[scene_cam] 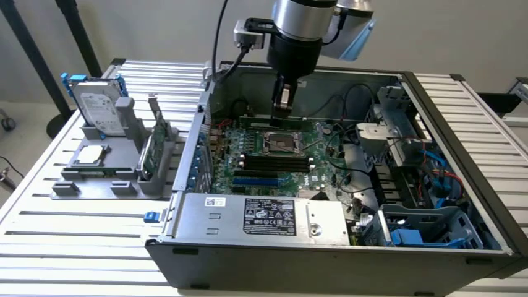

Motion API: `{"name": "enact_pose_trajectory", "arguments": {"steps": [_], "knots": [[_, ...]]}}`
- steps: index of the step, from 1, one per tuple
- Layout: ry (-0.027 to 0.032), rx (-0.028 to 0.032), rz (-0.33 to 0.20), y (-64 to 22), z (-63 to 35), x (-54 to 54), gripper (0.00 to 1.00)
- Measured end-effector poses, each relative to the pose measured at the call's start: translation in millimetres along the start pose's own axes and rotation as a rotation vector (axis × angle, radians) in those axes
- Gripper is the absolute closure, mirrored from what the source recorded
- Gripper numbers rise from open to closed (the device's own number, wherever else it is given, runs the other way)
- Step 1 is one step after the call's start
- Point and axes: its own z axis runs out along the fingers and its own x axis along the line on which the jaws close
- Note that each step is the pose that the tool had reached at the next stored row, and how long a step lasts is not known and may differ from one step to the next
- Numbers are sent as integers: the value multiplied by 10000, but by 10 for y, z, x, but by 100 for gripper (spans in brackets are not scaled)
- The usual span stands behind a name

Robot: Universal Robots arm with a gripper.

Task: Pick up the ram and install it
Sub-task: 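Pick up the ram and move it above insertion slot, then insert the ram into the slot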

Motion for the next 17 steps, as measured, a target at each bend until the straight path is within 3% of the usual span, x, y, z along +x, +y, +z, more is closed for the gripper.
{"name": "enact_pose_trajectory", "arguments": {"steps": [6, 17], "knots": [[1, 6, 6, -38, 97, 66, 86], [-1, 5, 6, -41, 100, 72, 86]]}}
